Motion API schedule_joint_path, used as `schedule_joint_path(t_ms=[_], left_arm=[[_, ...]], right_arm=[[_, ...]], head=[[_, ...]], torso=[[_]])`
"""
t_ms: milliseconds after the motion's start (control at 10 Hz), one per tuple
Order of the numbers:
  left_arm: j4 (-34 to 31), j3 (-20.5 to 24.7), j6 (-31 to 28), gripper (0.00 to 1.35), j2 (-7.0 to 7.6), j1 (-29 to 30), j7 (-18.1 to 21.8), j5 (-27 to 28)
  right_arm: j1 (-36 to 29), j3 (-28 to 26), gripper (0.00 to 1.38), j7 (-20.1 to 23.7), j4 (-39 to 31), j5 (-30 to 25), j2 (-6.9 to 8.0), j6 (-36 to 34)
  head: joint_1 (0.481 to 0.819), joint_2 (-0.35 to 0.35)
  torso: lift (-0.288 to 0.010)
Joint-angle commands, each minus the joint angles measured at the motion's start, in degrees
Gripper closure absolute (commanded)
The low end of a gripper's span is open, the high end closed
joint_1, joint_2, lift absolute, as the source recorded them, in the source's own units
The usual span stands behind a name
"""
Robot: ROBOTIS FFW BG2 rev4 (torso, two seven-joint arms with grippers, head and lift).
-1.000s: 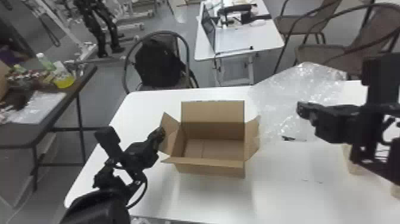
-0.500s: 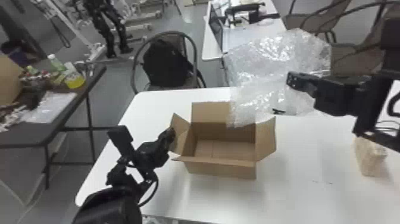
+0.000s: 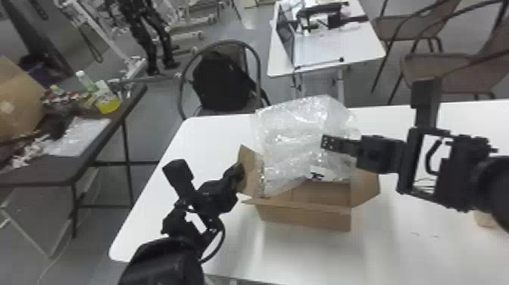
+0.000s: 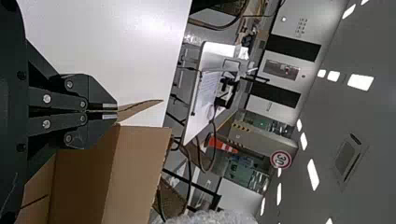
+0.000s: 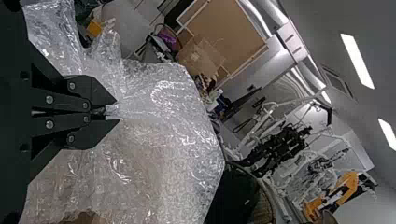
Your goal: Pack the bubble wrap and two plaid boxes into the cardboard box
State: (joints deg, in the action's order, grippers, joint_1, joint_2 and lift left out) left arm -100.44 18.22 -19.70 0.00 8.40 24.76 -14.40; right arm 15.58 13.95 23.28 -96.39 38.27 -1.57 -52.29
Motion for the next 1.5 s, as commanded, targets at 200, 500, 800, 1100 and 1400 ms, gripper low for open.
schedule_joint_path(t_ms=[200, 500, 800, 1100, 1400], left_arm=[[-0.3, -5.5, 0.9, 1.21, -0.15, 1.4, -3.8, -4.4], [-0.5, -5.4, 1.8, 1.21, -0.15, 1.4, -3.8, -5.0], [-0.5, -4.4, 2.4, 1.21, -0.15, 1.7, -4.8, -4.9], [-0.5, -4.6, 2.6, 1.21, -0.15, 1.4, -4.8, -5.2], [-0.5, -4.5, 3.0, 1.21, -0.15, 1.5, -4.8, -5.7]], right_arm=[[0.9, 2.1, 1.25, 1.3, 7.6, 0.2, 0.6, 2.2], [-1.1, 2.2, 1.25, -5.4, 3.4, -3.8, 0.69, -0.6], [-1.7, 2.0, 1.25, -13.2, -3.4, -4.2, -0.1, -4.6], [-1.0, 1.8, 1.25, -16.0, -2.7, -3.4, -0.28, -9.4], [-1.0, 1.8, 0.76, -16.3, -0.5, -0.7, 0.16, -10.0]], head=[[0.695, 0.35], [0.695, 0.348], [0.695, 0.338], [0.695, 0.326], [0.695, 0.336]], torso=[[-0.087], [-0.087], [-0.087], [-0.087], [-0.087]])
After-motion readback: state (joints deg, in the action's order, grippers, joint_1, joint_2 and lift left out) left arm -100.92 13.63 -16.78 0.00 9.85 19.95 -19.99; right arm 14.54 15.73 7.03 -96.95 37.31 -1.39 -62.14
